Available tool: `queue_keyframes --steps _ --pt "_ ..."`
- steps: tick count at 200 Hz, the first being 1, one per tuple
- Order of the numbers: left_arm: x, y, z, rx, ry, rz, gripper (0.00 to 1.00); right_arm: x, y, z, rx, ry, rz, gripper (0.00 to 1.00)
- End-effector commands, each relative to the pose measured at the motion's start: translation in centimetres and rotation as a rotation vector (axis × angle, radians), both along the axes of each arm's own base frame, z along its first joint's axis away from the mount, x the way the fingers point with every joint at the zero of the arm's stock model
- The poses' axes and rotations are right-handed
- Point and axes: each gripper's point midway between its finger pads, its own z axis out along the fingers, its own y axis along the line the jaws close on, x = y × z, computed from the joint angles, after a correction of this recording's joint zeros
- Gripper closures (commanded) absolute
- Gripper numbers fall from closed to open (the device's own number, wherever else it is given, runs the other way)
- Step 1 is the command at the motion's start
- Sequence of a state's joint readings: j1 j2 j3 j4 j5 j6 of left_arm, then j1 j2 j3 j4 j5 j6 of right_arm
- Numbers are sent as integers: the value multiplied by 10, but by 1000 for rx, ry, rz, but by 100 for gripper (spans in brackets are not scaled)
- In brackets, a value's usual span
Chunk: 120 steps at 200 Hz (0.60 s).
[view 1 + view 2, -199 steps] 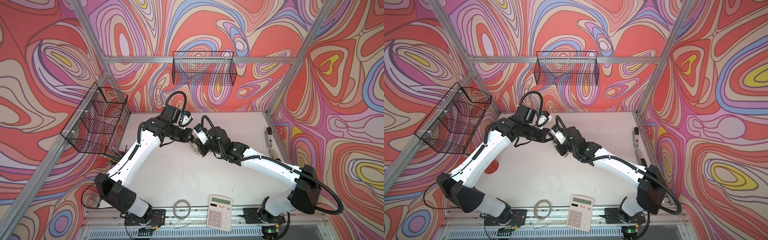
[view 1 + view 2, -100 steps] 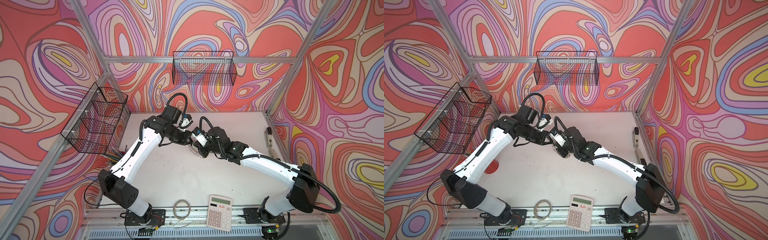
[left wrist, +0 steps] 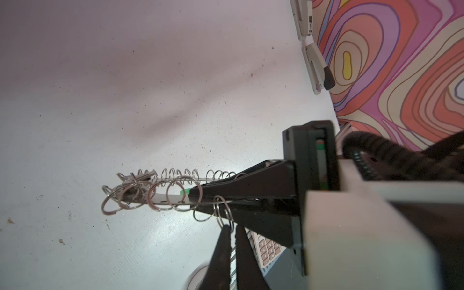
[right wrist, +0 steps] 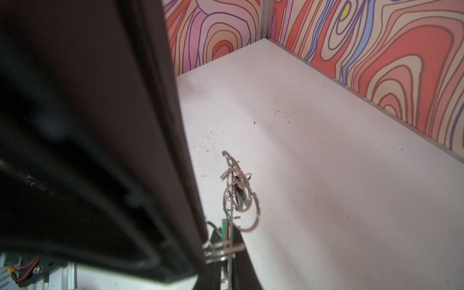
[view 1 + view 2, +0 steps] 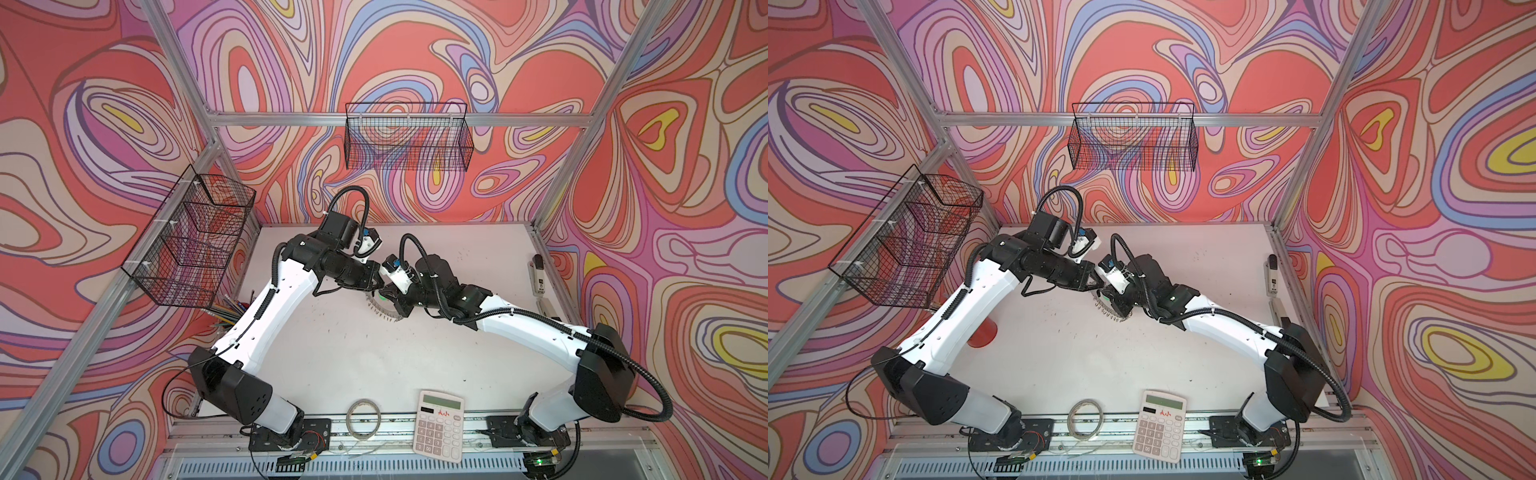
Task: Attach keys to a key ring
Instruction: Insert the key into the keyring.
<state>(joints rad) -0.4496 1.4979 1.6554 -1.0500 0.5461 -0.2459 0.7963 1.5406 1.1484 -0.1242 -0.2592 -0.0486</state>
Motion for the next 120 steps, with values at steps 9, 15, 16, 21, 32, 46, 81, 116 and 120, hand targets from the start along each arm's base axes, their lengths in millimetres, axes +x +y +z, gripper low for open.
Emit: queue_keyframes --steps 9,15,16,21,32,46,81,116,120 --pt "-2 9 31 -51 -89 61 69 1 4 -6 90 124 -51 100" --pt "-1 13 31 -44 -104 76 66 0 6 -5 104 151 -53 100" --pt "-1 13 31 -44 -105 78 66 0 6 -5 106 155 -53 100" --pt "-1 15 31 -41 -118 90 63 -2 8 -4 120 176 -49 100" --pt "-1 19 29 -44 -146 115 62 -4 12 -1 147 215 -45 100" --pt "0 25 22 -38 -166 155 61 -7 15 5 178 257 -41 100" --pt "-1 26 3 -142 -164 259 65 -6 17 16 275 337 -88 100" --pt "2 20 -8 -178 -144 291 66 -2 18 19 351 402 -142 100" --pt "3 20 -9 -179 -142 293 66 -1 18 19 352 405 -150 100"
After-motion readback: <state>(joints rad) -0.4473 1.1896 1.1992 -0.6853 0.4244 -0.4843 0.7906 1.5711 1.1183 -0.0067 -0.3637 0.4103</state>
